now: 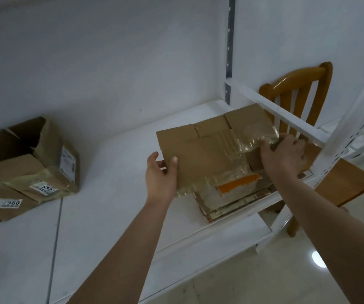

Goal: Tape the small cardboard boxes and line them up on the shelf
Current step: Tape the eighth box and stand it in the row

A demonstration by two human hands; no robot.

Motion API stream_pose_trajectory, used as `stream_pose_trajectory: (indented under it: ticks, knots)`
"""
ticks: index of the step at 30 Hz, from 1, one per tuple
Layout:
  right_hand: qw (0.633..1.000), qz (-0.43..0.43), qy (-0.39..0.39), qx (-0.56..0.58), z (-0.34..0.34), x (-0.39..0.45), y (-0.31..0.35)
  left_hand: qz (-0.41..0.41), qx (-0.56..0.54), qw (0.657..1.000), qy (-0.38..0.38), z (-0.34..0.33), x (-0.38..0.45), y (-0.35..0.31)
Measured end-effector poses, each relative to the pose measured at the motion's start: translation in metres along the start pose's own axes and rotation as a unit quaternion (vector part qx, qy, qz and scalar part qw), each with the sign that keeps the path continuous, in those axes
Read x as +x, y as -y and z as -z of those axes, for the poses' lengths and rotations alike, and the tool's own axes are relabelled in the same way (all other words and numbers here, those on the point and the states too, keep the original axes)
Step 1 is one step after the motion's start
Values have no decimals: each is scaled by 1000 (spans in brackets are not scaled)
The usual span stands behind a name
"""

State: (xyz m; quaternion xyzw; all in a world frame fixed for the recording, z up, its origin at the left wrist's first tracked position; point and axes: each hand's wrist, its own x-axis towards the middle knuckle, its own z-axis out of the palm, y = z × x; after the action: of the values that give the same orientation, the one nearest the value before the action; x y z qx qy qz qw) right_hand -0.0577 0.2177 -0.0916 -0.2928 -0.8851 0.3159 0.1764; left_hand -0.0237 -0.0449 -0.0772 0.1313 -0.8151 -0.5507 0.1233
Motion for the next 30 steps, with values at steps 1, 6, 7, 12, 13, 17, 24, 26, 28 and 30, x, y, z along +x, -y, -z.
stream_pose_trajectory:
  ticks: [1, 6, 7, 12, 13, 17, 24, 26, 28, 30]
  knots:
    - [1000, 5, 12, 3, 0, -5, 3, 1, -7, 1000, 0, 7, 4, -2]
    - [997, -5, 61, 44, 5, -33, 19, -10, -65, 998, -8, 57, 10, -3]
    - [994, -10, 76, 77, 5, -40, 26, -12, -73, 997, -11, 69, 9, -2]
    - [983, 28, 116, 140, -3, -90, 71, -48, -76, 995, -42, 153, -4, 14]
    - [978, 32, 133, 157, -8, -105, 83, -53, -82, 994, -46, 174, -8, 18]
    - [961, 87, 205, 165, -33, -183, 137, -61, -81, 993, -67, 259, -24, 43]
    - [947, 157, 215, 180, -81, -344, 222, -65, -4, 990, -128, 440, -67, 107]
    - [941, 162, 228, 192, -97, -388, 243, -58, 29, 990, -124, 487, -79, 121]
    - [934, 164, 245, 202, -109, -426, 263, -58, 55, 989, -123, 529, -90, 133]
    - [926, 175, 259, 210, -116, -456, 283, -52, 85, 986, -137, 565, -96, 143]
